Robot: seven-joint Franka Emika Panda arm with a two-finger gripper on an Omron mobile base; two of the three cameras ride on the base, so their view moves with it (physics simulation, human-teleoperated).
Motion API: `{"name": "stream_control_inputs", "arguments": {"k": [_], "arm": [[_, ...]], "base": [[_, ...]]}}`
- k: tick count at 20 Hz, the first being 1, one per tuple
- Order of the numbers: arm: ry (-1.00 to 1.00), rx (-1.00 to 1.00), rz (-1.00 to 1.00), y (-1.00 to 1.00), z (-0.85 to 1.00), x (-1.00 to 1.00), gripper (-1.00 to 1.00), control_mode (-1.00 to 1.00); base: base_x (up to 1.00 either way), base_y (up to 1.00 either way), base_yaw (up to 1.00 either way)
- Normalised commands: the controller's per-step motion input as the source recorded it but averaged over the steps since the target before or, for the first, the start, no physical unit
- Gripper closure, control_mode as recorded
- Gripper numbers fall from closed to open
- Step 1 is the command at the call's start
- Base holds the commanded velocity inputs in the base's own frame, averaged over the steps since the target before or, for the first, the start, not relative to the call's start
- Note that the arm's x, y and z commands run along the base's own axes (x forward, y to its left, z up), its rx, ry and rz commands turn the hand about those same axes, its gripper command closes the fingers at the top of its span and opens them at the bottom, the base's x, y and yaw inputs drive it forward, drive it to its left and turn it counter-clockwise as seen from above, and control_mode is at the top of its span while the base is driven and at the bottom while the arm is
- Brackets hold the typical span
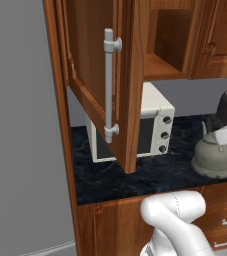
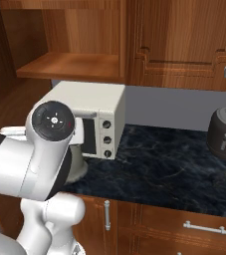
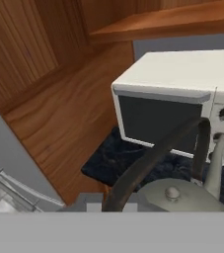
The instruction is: Open the cabinet, pick the kettle from the cabinet, and place it in the sink.
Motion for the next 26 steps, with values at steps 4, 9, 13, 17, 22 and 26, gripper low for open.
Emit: {"name": "stream_control_inputs", "arguments": {"k": [4,9,13,17,22,26], "arm": [[-0.09,0.05,0.0,0.03,-0.12,0.03,1.0,-1.0],[-0.03,0.02,0.0,0.03,-0.05,0.0,1.0,-1.0],[0.02,0.0,0.0,0.0,0.0,0.0,1.0,-1.0],[0.0,0.0,0.0,0.0,0.0,0.0,1.0,-1.0],[0.0,0.0,0.0,0.0,0.0,0.0,1.0,-1.0],[0.0,0.0,0.0,0.0,0.0,0.0,1.0,-1.0]], "base": [[0.0,0.0,0.0],[0.0,0.0,0.0],[0.0,0.0,0.0],[0.0,0.0,0.0],[0.0,0.0,0.0],[0.0,0.0,0.0]]}}
